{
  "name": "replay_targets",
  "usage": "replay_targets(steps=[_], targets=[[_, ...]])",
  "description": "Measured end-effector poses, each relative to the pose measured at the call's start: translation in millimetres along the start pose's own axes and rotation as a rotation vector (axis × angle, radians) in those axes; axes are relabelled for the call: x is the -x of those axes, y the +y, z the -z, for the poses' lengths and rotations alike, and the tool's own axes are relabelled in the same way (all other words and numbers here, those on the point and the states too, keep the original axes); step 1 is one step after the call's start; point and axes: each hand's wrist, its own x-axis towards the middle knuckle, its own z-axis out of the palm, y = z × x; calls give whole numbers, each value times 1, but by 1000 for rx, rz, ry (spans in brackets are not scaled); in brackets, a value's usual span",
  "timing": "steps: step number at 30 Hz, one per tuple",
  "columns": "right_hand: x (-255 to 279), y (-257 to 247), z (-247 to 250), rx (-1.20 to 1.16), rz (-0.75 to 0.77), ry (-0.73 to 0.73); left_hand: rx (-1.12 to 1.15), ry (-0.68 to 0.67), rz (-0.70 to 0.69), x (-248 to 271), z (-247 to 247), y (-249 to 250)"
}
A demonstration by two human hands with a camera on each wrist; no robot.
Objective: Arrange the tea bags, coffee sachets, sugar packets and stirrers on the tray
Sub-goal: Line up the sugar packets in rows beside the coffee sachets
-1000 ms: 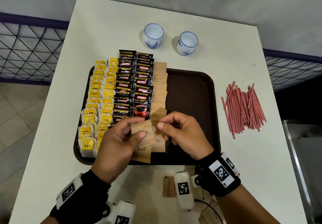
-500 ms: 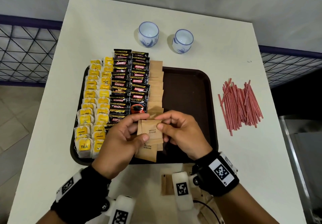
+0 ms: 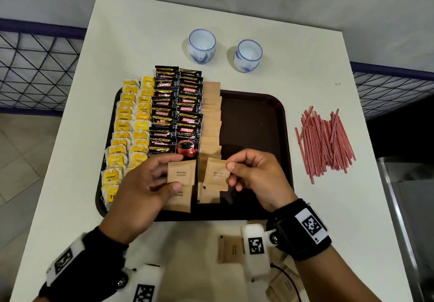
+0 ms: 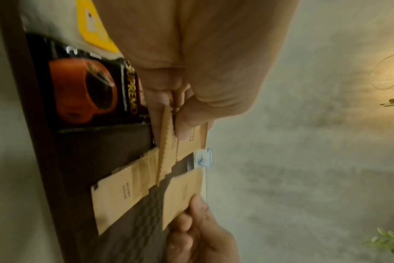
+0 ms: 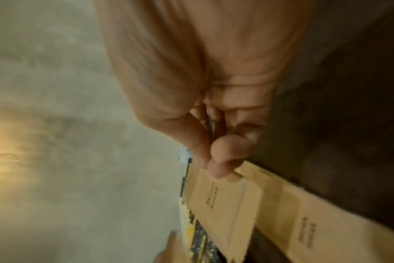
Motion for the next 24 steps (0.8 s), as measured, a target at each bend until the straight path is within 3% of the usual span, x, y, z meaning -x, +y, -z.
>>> replay_targets(steps=[9, 24], targets=[[0, 27, -11, 135, -124, -61, 81, 54, 16, 8, 14, -9], [-4, 39, -20, 303, -77, 11, 30, -44, 6, 16, -4, -19]])
